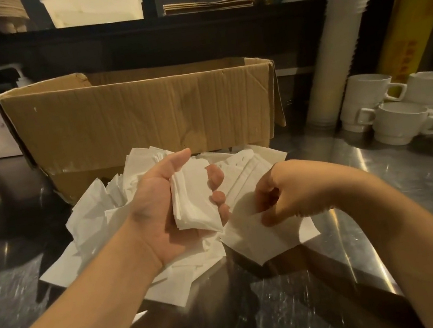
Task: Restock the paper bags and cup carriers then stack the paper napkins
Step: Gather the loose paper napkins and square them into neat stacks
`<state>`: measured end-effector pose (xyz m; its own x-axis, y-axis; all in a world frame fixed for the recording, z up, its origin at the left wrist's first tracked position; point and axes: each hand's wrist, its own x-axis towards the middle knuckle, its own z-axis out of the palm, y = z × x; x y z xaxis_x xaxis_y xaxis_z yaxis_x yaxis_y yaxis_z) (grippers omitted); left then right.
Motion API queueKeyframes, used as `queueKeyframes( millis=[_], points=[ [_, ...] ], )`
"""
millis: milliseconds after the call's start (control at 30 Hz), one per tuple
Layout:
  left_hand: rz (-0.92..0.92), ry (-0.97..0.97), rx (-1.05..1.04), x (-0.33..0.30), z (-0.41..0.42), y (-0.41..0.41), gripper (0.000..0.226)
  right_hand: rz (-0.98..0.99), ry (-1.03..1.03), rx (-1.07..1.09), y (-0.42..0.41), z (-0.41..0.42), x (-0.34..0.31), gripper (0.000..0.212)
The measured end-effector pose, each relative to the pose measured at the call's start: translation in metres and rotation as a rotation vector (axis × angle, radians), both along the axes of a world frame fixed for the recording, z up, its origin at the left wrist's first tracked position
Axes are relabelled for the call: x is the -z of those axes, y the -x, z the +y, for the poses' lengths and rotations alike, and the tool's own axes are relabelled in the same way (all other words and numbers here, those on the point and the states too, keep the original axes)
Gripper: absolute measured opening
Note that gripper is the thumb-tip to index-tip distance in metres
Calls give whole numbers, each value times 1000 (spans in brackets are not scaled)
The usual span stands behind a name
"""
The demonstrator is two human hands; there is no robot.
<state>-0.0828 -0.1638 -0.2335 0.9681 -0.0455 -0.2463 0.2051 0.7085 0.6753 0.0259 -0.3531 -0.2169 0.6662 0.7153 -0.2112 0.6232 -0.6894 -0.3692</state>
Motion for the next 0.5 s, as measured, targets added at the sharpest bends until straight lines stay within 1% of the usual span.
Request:
queueKeyframes(
  millis=[67,167,267,333,400,467,500],
  points=[
    [-2,6,-1,0,0,0,54,-38,-59,45,0,1,-3,11],
    [-4,19,5,1,1,-1,58,-59,-235,183,-2,1,-8,7],
    [-5,11,0,0,0,0,56,42,-400,334,-5,1,-10,19],
    [1,2,-8,-1,0,0,58,139,-458,408,-5,2,-11,23],
    [4,3,-3,-1,0,-1,57,188,-436,441,-3,2,-11,16],
    [3,4,8,0,0,-1,55,140,-302,400,-4,1,-9,10],
    [2,2,9,0,1,-1,56,108,-222,369,-4,0,-9,13]
  ],
)
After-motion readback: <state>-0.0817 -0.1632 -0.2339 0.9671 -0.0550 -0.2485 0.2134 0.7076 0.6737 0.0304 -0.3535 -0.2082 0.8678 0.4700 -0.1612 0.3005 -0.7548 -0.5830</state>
